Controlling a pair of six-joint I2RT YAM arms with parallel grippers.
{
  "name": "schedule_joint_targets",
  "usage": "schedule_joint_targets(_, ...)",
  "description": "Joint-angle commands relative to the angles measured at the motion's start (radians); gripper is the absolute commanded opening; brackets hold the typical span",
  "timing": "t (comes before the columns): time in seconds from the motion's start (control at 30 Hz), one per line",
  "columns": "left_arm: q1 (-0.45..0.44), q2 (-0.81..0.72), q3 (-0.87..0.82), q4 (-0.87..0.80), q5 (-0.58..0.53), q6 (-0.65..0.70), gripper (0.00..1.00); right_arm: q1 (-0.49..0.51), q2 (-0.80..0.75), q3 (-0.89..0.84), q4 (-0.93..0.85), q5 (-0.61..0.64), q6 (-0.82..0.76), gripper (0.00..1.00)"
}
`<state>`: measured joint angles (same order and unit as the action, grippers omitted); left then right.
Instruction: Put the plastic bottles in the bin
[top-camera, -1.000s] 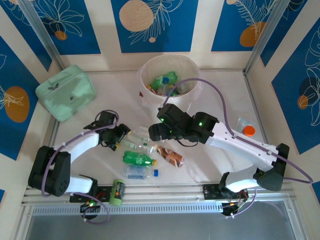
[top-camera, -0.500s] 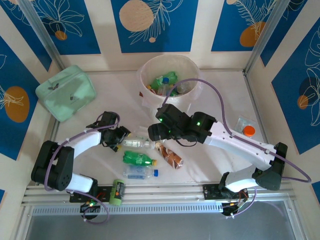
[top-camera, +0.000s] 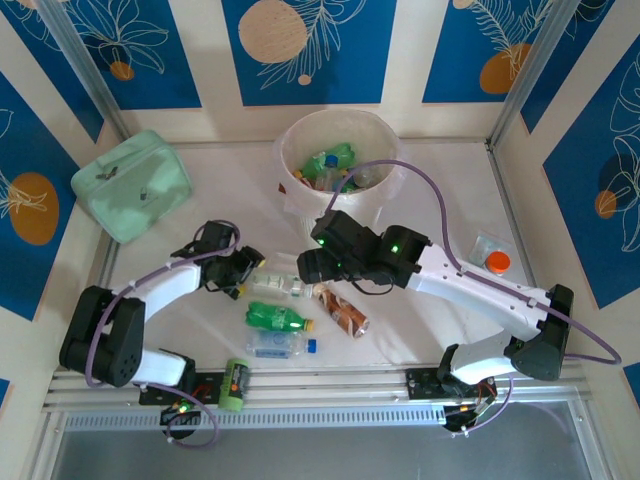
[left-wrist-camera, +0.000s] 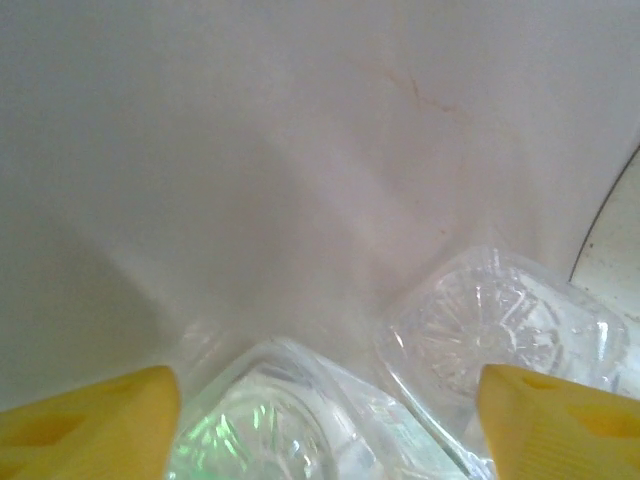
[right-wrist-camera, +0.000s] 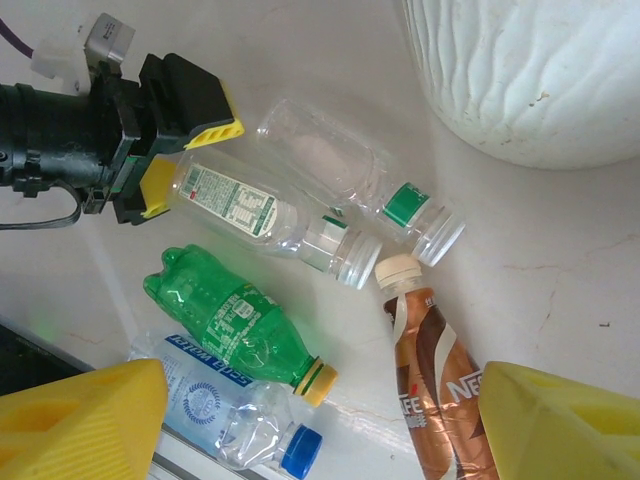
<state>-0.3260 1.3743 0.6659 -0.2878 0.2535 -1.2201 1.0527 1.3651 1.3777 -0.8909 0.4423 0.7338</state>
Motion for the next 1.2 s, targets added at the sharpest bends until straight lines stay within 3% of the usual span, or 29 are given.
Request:
schedule_joint_targets(0.0, -0.004, -0.063, 0.008, -0.114, -0.044, 0.008, 0.85, -0.002, -0.021, -0.013, -0.005, 0.016, 0.018, 0.82)
schedule_joint_targets(0.33, -0.066, -0.232, -0.019, -0.236, -0.088, -0.114, 0.93, -0.006, -0.027, -0.026, 0.01, 0.016, 0.018, 0.82)
schedule_joint_targets(1.17, -0.09, 0.009, 0.038, -0.072, -0.092, -0.193, 0.82, 0.011, -0.003, -0.044, -0.031, -0.003, 0.023, 0.82)
